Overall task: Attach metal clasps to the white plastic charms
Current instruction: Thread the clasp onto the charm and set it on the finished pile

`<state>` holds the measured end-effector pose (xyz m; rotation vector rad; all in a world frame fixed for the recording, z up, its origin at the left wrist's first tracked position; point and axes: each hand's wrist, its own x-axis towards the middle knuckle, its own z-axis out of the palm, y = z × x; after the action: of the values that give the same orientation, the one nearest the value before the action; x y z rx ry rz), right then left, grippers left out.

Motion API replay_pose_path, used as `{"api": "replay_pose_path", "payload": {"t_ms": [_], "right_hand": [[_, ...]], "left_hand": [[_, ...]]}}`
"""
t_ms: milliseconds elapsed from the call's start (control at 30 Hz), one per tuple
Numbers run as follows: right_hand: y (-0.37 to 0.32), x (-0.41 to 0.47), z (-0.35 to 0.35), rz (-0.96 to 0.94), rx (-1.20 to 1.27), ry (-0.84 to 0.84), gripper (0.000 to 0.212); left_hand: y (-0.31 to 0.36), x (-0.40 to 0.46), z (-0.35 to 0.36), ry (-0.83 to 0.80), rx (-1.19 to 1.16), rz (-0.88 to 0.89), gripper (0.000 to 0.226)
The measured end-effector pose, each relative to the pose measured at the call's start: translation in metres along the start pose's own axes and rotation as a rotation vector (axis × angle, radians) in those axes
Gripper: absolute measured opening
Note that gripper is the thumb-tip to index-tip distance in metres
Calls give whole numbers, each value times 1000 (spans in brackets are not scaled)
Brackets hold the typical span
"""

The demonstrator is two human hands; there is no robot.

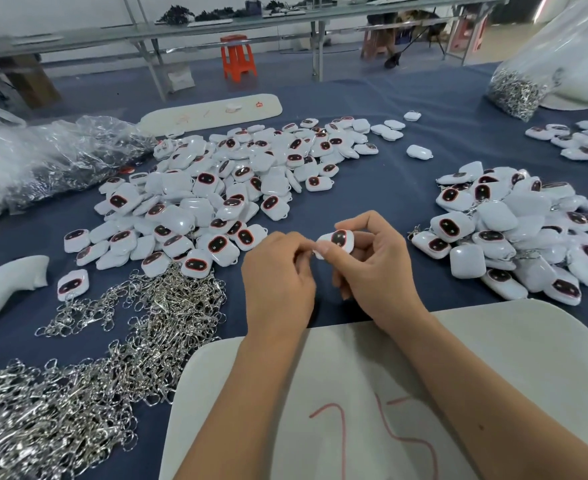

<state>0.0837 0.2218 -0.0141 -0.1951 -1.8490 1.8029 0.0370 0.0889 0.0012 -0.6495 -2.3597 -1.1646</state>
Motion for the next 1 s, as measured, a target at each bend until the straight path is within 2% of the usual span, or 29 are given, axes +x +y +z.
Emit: {"api": "replay_pose_path", "payload": {"t_ms": [100,200,267,367,433,500,600,733,833,1000], "right_hand": [[-1,5,-5,51,148,-16,18],[1,7,-9,80,240,-50,19],[2,8,-11,86,272,-56,21],[5,9,-10,89,271,-53,22],[5,9,-9,103,262,-33,18],[5,9,-8,126,260,0,15],[4,8,-7,126,212,13,19],[2,4,-3,72,113,-41,21],[1,4,-4,56,151,-50,18],[3,8,-7,76,221,-32,12]], "left_hand": [[6,0,6,88,-524,-408,13],[14,-2,14,-51,-1050,-744,12],[15,-2,14,-159,-1258,-820,13],[11,-1,13,-147,-1156,-765,12],[7,0,12,-101,-860,-630,12],[4,0,9,-70,-509,-388,12],[0,-1,5,-55,-131,-79,11],[1,-2,7,-64,121,31,10],[2,-3,6,2,13,-23,10],[10,-2,13,45,-674,-465,13]]}}
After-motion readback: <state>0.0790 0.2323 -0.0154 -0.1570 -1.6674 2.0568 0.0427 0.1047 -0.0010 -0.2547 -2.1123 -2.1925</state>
